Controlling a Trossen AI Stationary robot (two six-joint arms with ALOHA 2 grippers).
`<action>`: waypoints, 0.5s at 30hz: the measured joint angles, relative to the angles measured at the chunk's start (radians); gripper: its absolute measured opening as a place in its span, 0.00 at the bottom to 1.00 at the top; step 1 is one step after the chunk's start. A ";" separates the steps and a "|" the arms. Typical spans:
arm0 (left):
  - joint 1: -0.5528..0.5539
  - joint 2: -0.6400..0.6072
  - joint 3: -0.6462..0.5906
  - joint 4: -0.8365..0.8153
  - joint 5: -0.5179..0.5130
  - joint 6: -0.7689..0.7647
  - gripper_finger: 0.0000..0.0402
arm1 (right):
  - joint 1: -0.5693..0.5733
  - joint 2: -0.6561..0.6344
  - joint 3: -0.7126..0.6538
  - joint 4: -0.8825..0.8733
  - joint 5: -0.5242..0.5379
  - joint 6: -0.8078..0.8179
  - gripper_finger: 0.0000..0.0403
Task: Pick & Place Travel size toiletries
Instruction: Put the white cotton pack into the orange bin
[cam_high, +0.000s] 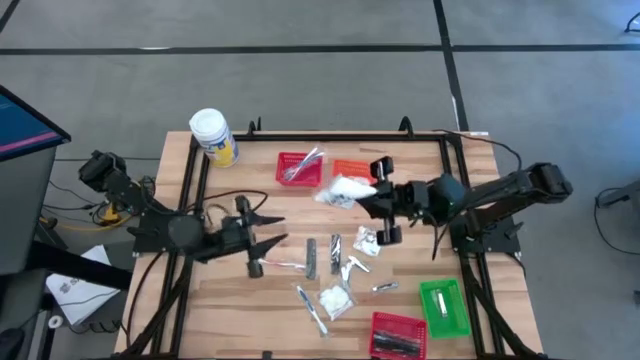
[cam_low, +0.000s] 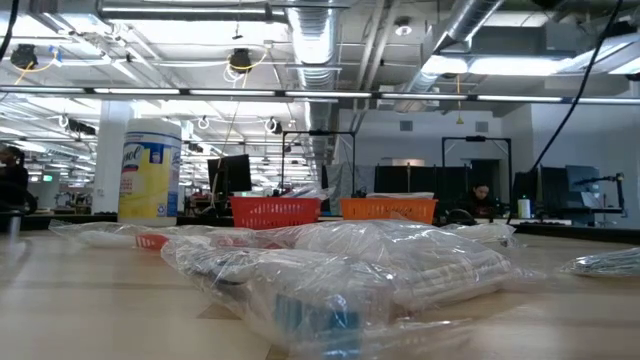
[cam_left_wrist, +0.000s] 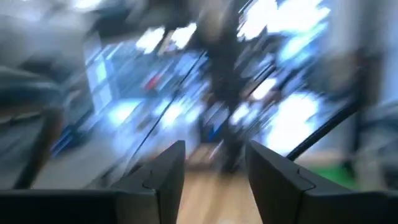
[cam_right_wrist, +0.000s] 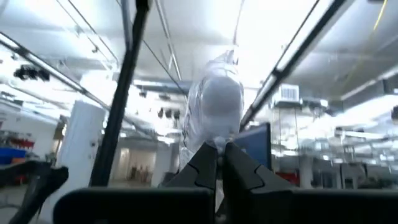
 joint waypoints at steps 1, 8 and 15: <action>0.014 0.002 0.000 0.073 0.096 0.043 0.40 | 0.012 0.015 0.000 0.033 0.000 -0.010 0.00; 0.097 0.051 0.000 0.243 0.503 0.086 0.37 | 0.085 0.162 -0.003 0.232 0.001 -0.098 0.00; 0.132 0.193 -0.002 0.344 0.507 0.041 0.36 | 0.093 0.196 0.015 0.252 0.010 -0.134 0.00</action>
